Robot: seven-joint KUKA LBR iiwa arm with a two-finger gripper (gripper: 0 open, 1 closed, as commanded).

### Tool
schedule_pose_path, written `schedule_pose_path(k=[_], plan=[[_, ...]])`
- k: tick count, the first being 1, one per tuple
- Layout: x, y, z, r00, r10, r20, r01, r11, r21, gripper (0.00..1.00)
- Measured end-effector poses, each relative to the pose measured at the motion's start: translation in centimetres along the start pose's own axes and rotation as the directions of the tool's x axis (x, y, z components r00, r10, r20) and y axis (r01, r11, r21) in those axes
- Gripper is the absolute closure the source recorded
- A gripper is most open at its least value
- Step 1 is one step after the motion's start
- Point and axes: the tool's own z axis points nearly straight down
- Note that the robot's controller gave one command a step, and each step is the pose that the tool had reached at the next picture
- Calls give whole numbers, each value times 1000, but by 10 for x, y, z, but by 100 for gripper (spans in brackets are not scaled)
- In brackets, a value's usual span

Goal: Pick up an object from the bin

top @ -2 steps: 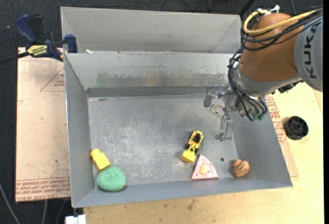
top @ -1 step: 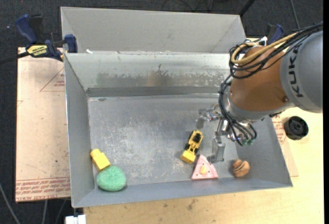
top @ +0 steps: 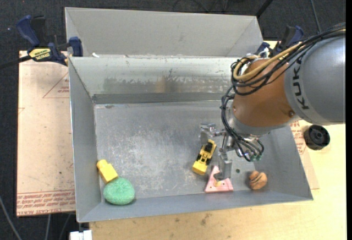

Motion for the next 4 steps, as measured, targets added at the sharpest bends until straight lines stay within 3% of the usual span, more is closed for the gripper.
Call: schedule_pose_path(k=[1,2,3,4], plan=[[22,-4,37,990,143,8,-143,990,-2,100],[21,-4,37,990,143,11,-143,990,-2,100],[6,-15,36,992,126,-1,-126,992,-2,100],[6,-23,36,991,131,9,-131,991,-2,100]])
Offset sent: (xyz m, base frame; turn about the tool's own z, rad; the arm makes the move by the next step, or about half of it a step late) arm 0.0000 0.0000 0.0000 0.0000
